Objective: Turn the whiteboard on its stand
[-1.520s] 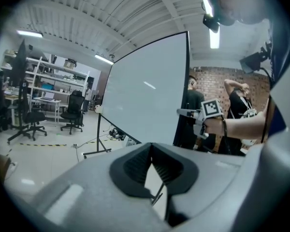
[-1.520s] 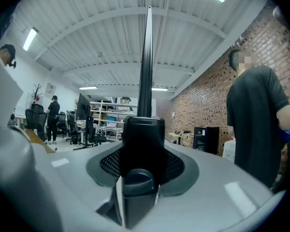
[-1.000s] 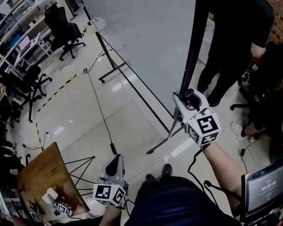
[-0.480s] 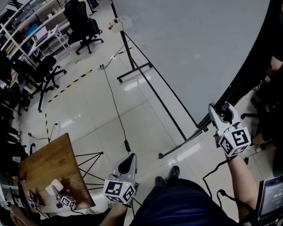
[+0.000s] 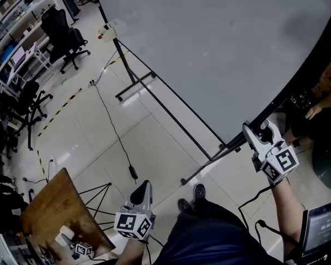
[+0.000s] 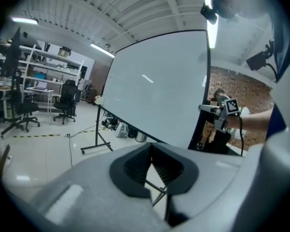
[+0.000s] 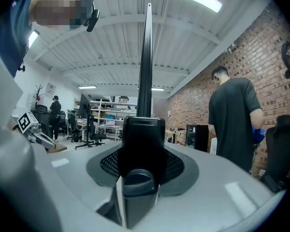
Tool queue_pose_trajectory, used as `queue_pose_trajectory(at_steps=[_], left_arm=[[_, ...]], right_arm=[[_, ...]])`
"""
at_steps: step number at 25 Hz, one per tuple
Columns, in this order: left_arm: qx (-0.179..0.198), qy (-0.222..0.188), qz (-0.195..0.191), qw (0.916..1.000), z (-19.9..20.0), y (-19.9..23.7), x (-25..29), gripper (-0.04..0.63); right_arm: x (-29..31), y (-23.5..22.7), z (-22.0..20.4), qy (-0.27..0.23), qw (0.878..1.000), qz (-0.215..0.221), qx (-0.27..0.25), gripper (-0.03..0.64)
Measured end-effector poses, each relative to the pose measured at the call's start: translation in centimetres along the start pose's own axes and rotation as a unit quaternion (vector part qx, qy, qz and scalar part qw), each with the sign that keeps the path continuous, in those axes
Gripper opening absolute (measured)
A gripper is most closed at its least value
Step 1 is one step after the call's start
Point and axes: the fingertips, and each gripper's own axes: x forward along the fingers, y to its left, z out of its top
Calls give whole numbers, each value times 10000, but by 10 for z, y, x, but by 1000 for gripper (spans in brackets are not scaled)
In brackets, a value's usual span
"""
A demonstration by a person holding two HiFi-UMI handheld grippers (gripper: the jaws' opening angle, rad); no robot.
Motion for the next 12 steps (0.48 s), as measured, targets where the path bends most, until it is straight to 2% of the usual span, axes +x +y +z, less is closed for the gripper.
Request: queue_pose_trajectory(at_steps=[5, 9, 12], left_arm=[[177, 154, -87, 9997, -5, -4, 0, 6], [416, 148, -18, 9990, -4, 18, 4, 5], [517, 119, 84, 9986, -3, 31, -3, 5]], right_arm=[[-24, 5, 1, -152, 9999, -26, -25, 173], [-18, 19, -17, -183, 9998, -70, -23, 173], [-9, 45, -23, -31, 9999, 147, -47, 173]])
